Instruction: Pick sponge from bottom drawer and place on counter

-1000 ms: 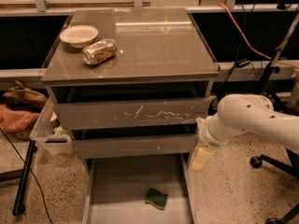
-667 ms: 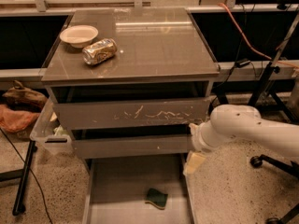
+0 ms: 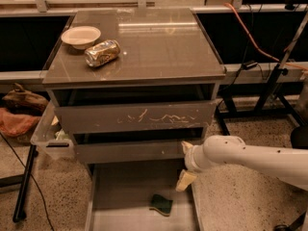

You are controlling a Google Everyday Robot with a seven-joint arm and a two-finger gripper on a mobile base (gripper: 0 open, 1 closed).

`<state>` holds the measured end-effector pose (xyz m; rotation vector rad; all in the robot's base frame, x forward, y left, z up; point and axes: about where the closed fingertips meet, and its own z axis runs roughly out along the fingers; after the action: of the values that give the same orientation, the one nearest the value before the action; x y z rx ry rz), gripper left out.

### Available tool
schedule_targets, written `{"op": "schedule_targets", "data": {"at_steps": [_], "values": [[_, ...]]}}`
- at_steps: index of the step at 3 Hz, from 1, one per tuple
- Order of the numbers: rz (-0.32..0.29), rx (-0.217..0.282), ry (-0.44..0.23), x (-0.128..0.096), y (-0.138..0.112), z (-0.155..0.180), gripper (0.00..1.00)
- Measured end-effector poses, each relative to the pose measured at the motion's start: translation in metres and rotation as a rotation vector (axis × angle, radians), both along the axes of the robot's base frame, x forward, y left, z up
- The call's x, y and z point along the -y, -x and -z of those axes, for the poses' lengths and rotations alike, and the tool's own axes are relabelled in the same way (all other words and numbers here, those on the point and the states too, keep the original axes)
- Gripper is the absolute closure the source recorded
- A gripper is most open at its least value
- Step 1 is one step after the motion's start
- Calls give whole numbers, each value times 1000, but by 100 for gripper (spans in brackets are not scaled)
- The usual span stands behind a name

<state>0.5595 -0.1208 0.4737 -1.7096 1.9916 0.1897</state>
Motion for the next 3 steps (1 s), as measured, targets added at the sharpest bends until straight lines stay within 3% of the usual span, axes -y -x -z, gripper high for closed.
{"op": "schedule_targets", "data": {"at_steps": [2, 3], "values": [[2, -1, -19, -4, -1, 10, 0], [3, 15, -106, -19, -12, 43, 0]]}}
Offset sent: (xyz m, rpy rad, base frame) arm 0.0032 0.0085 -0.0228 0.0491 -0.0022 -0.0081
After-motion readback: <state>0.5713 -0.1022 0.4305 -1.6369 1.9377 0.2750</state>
